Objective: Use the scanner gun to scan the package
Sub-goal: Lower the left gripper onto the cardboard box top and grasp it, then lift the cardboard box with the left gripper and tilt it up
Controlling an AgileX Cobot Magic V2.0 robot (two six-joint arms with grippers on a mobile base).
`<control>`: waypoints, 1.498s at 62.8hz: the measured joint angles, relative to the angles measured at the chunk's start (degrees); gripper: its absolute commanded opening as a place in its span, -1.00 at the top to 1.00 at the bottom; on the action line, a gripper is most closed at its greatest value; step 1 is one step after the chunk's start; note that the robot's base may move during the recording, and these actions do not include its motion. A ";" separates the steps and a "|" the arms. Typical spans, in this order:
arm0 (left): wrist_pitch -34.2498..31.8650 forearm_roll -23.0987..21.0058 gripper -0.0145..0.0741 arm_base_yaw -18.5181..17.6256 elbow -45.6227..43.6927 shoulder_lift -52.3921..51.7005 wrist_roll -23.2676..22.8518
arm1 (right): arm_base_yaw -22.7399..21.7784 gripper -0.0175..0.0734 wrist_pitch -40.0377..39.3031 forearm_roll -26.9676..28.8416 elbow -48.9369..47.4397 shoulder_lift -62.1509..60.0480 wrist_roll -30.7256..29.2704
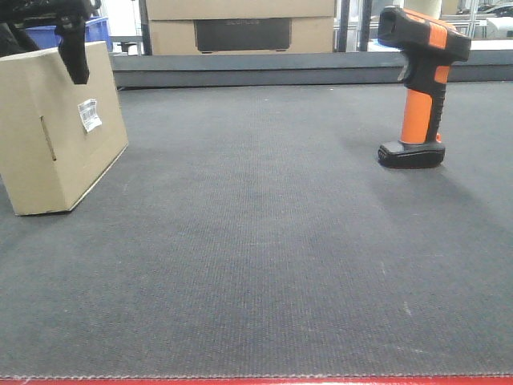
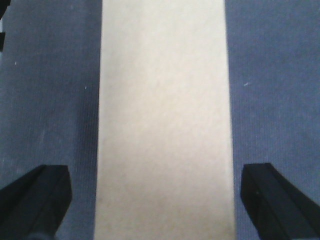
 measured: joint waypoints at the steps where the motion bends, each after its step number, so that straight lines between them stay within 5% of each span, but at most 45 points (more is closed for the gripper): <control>1: 0.16 0.00 -0.66 0.00 0.00 -0.05 0.00 | 0.00 0.98 0.00 0.00 0.00 0.00 0.00; 11: 1.07 0.00 -0.46 0.00 0.00 -0.05 -0.49 | 0.00 0.98 0.00 0.00 0.00 0.00 0.00; 26: 1.57 -1.50 0.91 0.00 0.00 -0.05 -1.51 | 0.00 0.98 0.00 0.00 0.00 0.00 0.00; 43: 3.23 -3.60 0.92 -0.13 -3.33 -0.05 -1.51 | 0.00 0.98 0.00 0.00 0.00 0.00 0.00; 55: 4.94 -10.92 0.92 -2.56 -8.82 -0.69 -1.64 | 0.00 0.98 0.00 0.00 0.00 0.00 0.00; 73: 0.48 -18.35 0.92 -9.14 -8.86 0.99 -7.51 | 0.00 0.98 0.00 0.00 0.00 0.00 0.00; 94: -3.03 -22.33 0.92 -10.37 -8.07 5.06 -8.99 | 0.00 0.98 -6.17 1.89 0.00 -0.04 0.46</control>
